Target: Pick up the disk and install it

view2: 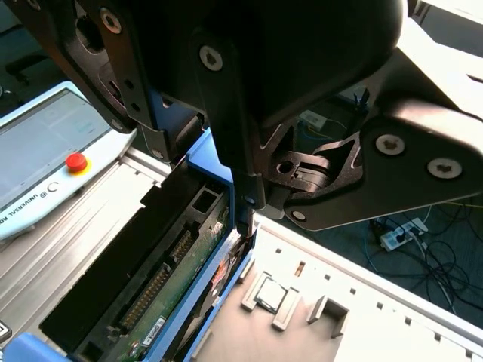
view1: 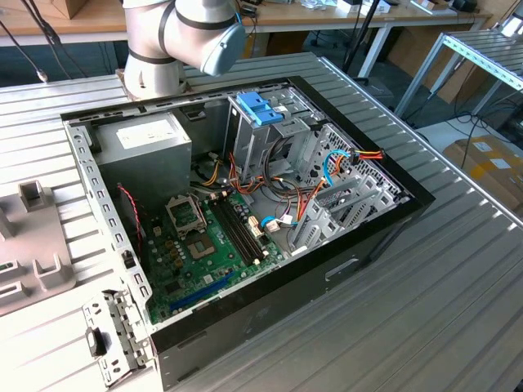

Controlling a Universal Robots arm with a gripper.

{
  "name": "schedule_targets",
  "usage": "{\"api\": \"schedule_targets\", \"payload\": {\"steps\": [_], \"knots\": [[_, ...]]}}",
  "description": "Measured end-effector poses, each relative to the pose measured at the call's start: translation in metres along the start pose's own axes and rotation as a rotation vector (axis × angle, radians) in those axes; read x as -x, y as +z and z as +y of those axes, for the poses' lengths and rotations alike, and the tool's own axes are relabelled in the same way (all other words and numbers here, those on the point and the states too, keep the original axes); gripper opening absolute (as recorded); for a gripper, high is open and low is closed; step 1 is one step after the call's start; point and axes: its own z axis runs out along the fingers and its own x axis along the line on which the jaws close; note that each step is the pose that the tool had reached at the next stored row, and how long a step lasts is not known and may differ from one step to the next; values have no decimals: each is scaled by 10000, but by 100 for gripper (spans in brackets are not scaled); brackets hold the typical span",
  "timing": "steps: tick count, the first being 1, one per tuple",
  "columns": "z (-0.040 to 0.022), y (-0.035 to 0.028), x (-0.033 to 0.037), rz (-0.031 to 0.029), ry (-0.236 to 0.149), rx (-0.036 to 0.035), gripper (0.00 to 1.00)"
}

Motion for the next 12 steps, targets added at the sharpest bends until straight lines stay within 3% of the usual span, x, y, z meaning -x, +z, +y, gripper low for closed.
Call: {"api": "schedule_targets", "payload": {"steps": [12], "knots": [[-28, 0, -18, 0, 0, 0, 37]]}}
